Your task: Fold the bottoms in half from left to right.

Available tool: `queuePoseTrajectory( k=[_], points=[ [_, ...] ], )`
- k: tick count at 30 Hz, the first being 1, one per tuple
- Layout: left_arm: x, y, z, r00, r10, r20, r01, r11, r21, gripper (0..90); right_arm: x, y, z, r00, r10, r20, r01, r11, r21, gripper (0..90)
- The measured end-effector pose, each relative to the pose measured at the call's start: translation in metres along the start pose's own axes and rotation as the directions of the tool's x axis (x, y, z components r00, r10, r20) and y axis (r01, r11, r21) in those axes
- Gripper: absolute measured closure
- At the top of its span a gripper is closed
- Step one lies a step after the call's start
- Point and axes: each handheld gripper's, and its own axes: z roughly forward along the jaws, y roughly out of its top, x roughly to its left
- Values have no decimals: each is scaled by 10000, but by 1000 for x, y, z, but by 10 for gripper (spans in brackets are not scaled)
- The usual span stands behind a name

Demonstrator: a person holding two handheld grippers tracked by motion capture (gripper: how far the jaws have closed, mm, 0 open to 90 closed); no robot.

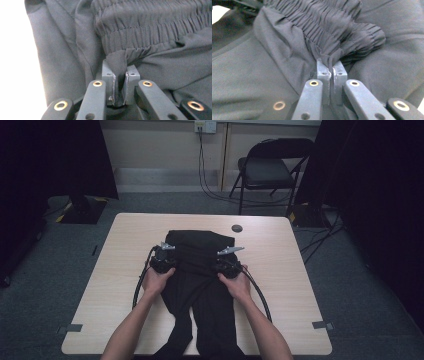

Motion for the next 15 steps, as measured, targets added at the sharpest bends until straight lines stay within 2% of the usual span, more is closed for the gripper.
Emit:
queuePoseTrajectory(
  k=[2, 6, 7, 9, 10, 11, 13, 14, 15],
  points=[
    [5, 1, 3, 9992, -372, 130, 374, 9992, -151, 822, -2, 7, 5, 9997, -109, 207, 107, 9999, 115, 873],
    [8, 0, 2, 9983, -488, 333, 492, 9987, -133, 823, -5, 10, 7, 9998, -40, 183, 37, 9999, 138, 873],
    [6, 0, 0, 9978, -551, 370, 560, 9981, -243, 827, -4, 10, 7, 9997, -136, 225, 134, 9998, 117, 873],
    [6, 0, -4, 9967, -606, 548, 628, 9973, -393, 834, -5, 9, 5, 9999, 37, 102, -38, 10000, 39, 872],
    [7, 3, -8, 9961, -578, 670, 619, 9962, -614, 835, -7, 9, 3, 10000, 100, -1, -100, 9999, -26, 872],
    [7, 7, -14, 9938, -704, 855, 779, 9931, -878, 836, -10, 10, -1, 9998, 176, -73, -178, 9996, -216, 872],
    [4, 23, -33, 9946, -363, 969, 500, 9884, -1433, 837, -14, 21, -16, 9990, 372, -260, -394, 9951, -904, 872],
    [3, 31, -41, 9950, -278, 964, 435, 9854, -1646, 837, -15, 36, -33, 9989, 317, -331, -361, 9891, -1427, 872],
    [2, 41, -53, 9954, -68, 953, 252, 9808, -1936, 837, -15, 36, -33, 9989, 317, -331, -361, 9891, -1427, 872]
  ],
)
